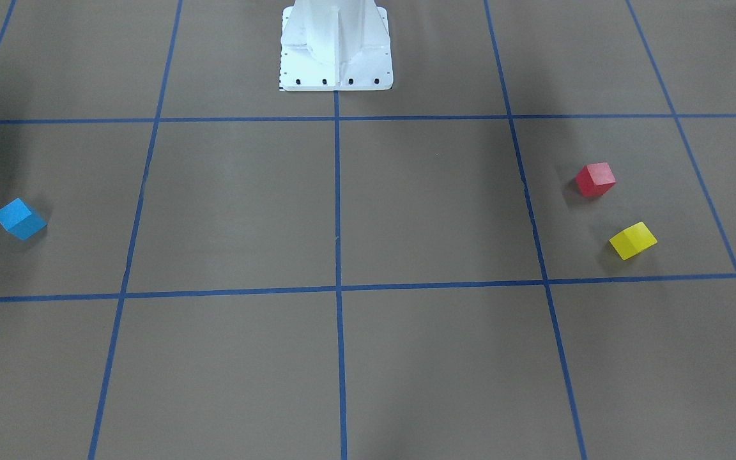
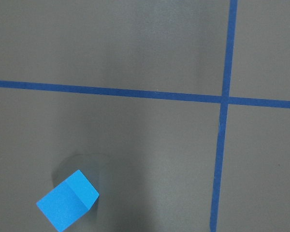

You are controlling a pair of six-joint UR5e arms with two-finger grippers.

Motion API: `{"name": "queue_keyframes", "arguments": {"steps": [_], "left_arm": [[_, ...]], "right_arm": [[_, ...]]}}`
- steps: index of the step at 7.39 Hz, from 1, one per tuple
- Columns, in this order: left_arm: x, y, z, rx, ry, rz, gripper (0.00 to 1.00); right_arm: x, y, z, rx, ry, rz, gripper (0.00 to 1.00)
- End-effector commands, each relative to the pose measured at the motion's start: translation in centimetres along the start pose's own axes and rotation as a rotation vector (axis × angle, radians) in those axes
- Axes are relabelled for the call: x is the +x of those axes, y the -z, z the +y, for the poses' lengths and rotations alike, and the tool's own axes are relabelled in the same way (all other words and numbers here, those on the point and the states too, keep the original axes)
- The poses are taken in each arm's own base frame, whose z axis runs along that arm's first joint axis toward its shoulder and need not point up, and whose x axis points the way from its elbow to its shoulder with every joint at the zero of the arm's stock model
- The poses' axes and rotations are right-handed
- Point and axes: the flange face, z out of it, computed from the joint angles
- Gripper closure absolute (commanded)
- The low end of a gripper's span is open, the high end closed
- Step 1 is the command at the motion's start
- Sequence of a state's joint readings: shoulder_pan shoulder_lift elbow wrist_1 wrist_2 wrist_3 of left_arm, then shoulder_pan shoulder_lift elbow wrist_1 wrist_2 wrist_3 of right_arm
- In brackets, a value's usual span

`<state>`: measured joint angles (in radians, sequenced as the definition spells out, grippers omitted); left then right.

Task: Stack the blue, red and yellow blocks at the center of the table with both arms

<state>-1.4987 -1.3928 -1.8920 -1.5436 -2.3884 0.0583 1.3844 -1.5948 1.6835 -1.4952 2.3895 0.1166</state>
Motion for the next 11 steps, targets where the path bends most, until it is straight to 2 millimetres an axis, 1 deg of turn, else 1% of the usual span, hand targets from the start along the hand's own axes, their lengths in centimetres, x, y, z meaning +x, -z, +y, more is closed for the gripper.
{"name": "queue_keyframes", "arguments": {"steps": [1,2,3,4,5,6,7,8,10,11], "left_arm": [[0.0,-0.1,0.0,-0.001,-0.001,0.000,0.00],[0.0,-0.1,0.0,-0.001,-0.001,0.000,0.00],[0.0,-0.1,0.0,-0.001,-0.001,0.000,0.00],[0.0,-0.1,0.0,-0.001,-0.001,0.000,0.00],[0.0,-0.1,0.0,-0.001,-0.001,0.000,0.00],[0.0,-0.1,0.0,-0.001,-0.001,0.000,0.00],[0.0,-0.1,0.0,-0.001,-0.001,0.000,0.00],[0.0,-0.1,0.0,-0.002,-0.002,0.000,0.00],[0.1,0.0,0.0,0.000,-0.003,0.000,0.00],[0.1,0.1,0.0,0.002,-0.003,0.000,0.00]], "right_arm": [[-0.8,-3.5,1.5,0.034,0.080,-0.023,0.00],[-3.2,-5.3,1.4,0.012,0.108,-0.032,0.00],[-4.0,-6.0,1.3,0.010,0.120,-0.017,0.01],[-5.6,-6.4,1.3,0.001,0.005,-0.025,0.01],[-9.0,-7.5,1.4,-0.006,0.019,0.001,0.03],[-11.1,-9.3,1.9,-0.007,0.090,0.031,0.03],[-11.4,-9.6,2.1,-0.016,0.084,0.019,0.03],[-10.6,-9.8,3.0,-0.027,0.022,0.025,0.02],[-10.4,-10.0,3.0,-0.012,-0.322,0.029,0.02],[-10.6,-9.9,2.9,0.007,-0.441,0.020,0.02]]}}
